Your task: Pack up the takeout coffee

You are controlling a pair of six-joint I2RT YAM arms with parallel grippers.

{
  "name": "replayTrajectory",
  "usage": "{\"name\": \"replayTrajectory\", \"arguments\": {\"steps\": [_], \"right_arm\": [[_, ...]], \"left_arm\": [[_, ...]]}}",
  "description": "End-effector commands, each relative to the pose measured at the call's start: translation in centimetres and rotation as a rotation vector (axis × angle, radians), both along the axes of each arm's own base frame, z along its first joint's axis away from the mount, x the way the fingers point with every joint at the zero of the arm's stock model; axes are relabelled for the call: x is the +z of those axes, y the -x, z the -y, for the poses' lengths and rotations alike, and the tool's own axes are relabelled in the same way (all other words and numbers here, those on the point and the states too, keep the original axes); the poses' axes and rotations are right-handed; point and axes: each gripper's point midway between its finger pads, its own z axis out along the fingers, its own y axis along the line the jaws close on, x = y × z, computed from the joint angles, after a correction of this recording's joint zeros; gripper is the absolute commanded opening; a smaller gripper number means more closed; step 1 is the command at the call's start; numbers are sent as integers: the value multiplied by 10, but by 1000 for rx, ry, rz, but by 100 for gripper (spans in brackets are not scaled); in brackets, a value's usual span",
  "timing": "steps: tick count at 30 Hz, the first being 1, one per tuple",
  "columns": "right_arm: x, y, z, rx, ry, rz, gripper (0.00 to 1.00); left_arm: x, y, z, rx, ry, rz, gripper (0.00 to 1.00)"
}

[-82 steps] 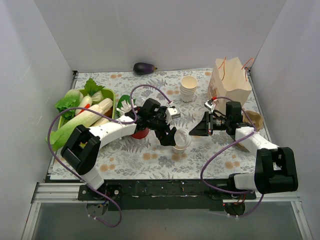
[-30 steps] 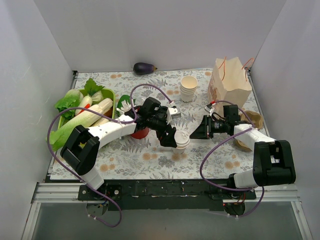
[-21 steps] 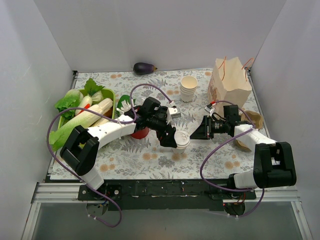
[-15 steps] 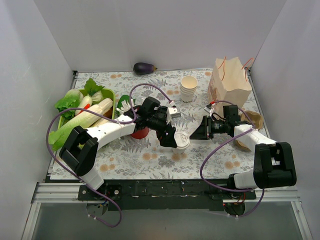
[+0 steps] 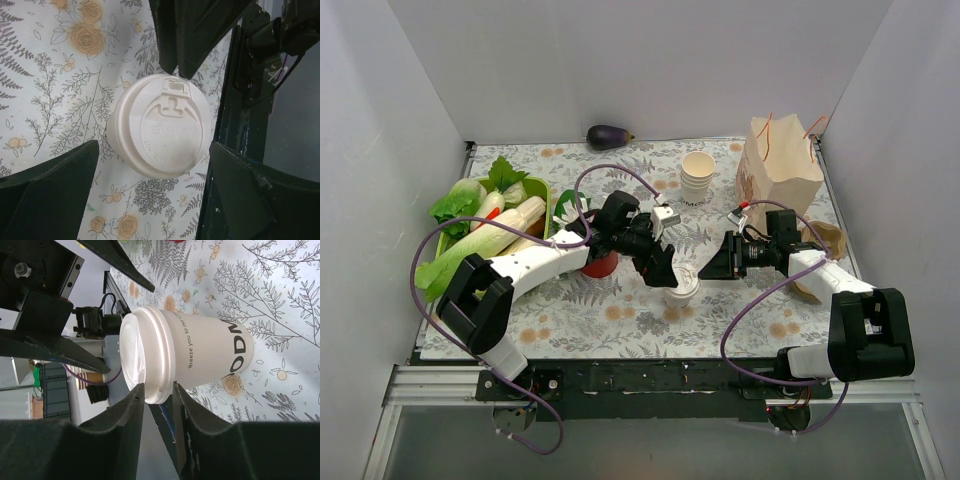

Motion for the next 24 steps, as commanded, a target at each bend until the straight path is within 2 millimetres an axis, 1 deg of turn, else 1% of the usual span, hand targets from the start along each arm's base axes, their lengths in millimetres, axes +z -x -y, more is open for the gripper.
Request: {"name": "replayTrajectory", "arguments": {"steps": [1, 2, 3, 7, 10, 14, 17, 18, 24], "right_arm": [[28, 1, -3, 54, -70, 68, 40], [29, 2, -3, 60, -76, 69, 42], [30, 2, -3, 62, -80, 70, 51], [30, 3, -3, 67, -86, 66, 59], [28, 3, -4, 70, -91, 67, 62], [27, 4, -5, 89, -110, 59, 63], [26, 7, -7, 113, -122, 61, 64], [25, 7, -7, 117, -124, 65, 64], [24, 9, -13, 148, -129, 67, 66]], "left_arm": [[40, -19, 1, 123, 57, 17, 94], [41, -18, 1, 127, 57, 6, 94], [39, -17, 0, 128, 50, -4, 94], [29, -18, -6, 157, 20, -27, 94], [24, -19, -11, 190, 11, -65, 94], [28, -20, -12, 222, 8, -126, 92], [24, -17, -14, 219, -34, -172, 90], [19, -14, -16, 211, -53, -192, 90], [19, -8, -20, 221, -76, -228, 84]]}}
